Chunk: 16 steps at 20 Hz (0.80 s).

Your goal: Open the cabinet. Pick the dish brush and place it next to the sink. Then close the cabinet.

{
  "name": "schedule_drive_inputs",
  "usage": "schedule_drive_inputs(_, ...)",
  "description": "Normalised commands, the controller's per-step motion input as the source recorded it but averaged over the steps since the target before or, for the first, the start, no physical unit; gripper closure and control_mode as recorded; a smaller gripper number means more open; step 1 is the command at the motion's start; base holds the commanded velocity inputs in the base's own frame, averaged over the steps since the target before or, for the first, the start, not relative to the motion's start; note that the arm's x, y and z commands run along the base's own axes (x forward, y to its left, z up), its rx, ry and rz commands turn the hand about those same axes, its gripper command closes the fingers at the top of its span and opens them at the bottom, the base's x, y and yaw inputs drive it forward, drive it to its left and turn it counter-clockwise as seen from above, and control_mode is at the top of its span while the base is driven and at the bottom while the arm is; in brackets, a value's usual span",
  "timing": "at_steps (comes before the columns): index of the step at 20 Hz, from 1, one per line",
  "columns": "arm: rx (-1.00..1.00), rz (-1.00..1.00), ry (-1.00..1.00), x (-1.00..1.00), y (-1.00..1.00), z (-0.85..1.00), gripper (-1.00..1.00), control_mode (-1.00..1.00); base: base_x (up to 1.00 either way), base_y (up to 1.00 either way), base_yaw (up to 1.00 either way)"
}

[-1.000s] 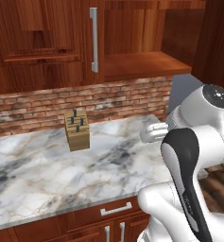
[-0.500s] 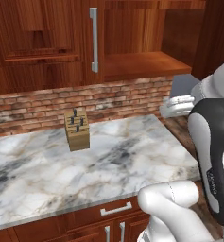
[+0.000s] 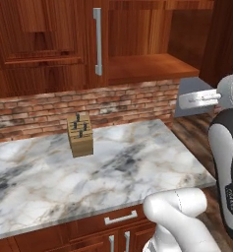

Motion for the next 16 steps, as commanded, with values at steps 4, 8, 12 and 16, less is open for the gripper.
schedule_drive_inputs(4, 0.0, 0.0, -0.22, -0.19, -0.03, 0.56, -1.0, -1.0, 0.0, 0.0, 0.0)
schedule_drive_inputs(8, 0.0, 0.0, -0.03, -0.78, 0.0, 0.73, -1.0, -1.0, 0.0, 0.0, 0.0)
schedule_drive_inputs(12, 0.0, 0.0, -0.03, -0.72, 0.0, 0.23, -1.0, -1.0, 0.0, 0.0, 0.0)
schedule_drive_inputs(16, 0.0, -0.01, -0.22, -0.36, 0.0, 0.0, -1.0, -1.0, 0.0, 0.0, 0.0)
